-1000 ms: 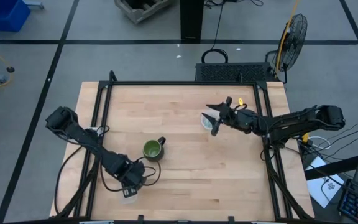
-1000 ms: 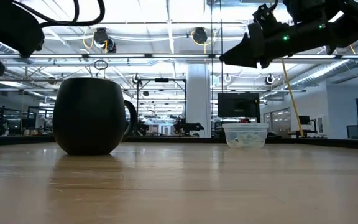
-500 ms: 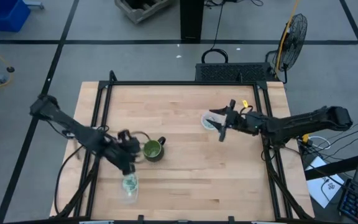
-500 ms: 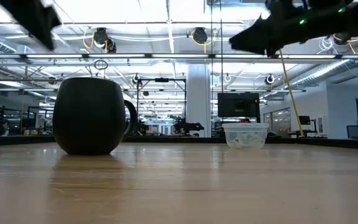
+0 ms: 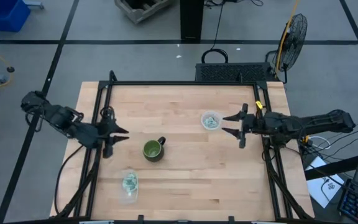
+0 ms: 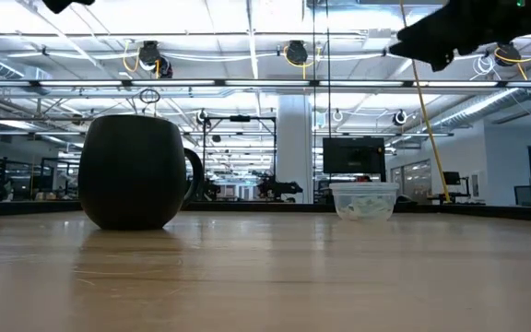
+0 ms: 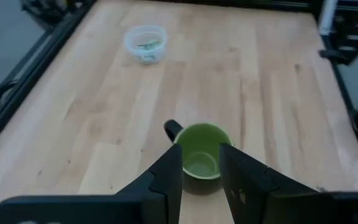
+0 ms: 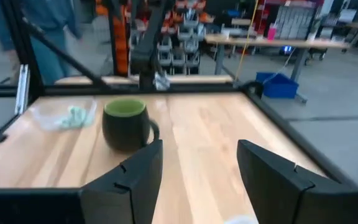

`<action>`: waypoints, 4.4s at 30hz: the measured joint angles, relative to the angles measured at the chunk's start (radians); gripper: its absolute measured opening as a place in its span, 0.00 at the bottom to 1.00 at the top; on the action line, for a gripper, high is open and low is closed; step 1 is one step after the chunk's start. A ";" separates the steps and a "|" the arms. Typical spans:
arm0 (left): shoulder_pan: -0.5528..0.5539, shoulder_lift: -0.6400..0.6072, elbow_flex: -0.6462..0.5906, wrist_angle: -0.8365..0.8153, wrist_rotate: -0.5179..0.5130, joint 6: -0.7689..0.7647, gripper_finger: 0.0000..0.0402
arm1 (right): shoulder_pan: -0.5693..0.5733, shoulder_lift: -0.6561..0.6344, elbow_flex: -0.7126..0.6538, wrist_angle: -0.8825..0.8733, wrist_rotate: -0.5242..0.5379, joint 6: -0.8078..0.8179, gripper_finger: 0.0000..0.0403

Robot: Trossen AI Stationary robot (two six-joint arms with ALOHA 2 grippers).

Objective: Pick and place Stevia / Truvia into bins
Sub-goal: Return to Home Position

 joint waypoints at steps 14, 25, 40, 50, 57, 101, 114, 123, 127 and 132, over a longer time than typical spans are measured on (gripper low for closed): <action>0.172 -0.187 -0.516 0.679 0.292 0.313 0.27 | 0.018 -0.202 0.000 -0.237 0.001 0.170 0.49; 0.549 -0.265 -0.545 0.682 0.596 0.502 0.27 | 0.018 -0.404 -0.042 -0.296 0.045 0.215 0.49; 0.644 -0.570 -0.545 0.475 0.558 0.477 0.27 | 0.018 -0.566 -0.182 -0.269 0.084 0.240 0.49; 0.643 -0.790 -0.543 0.475 0.587 0.478 0.27 | 0.018 -0.565 -0.226 -0.211 0.171 0.221 0.49; 0.643 -0.810 -0.590 0.548 0.585 0.456 0.27 | 0.018 -0.565 -0.305 -0.079 0.213 0.220 0.49; 0.643 -0.801 -1.011 0.999 0.655 0.319 0.27 | 0.020 -0.532 -0.448 0.057 0.134 0.169 0.49; 0.643 -0.801 -1.011 0.999 0.654 0.318 0.27 | 0.020 -0.532 -0.449 0.057 0.134 0.169 0.49; 0.643 -0.801 -1.011 0.999 0.654 0.318 0.27 | 0.020 -0.532 -0.449 0.057 0.134 0.169 0.49; 0.643 -0.801 -1.011 0.999 0.654 0.318 0.27 | 0.020 -0.532 -0.449 0.058 0.134 0.169 0.49; 0.643 -0.801 -1.011 0.999 0.654 0.319 0.27 | 0.020 -0.532 -0.449 0.058 0.134 0.170 0.49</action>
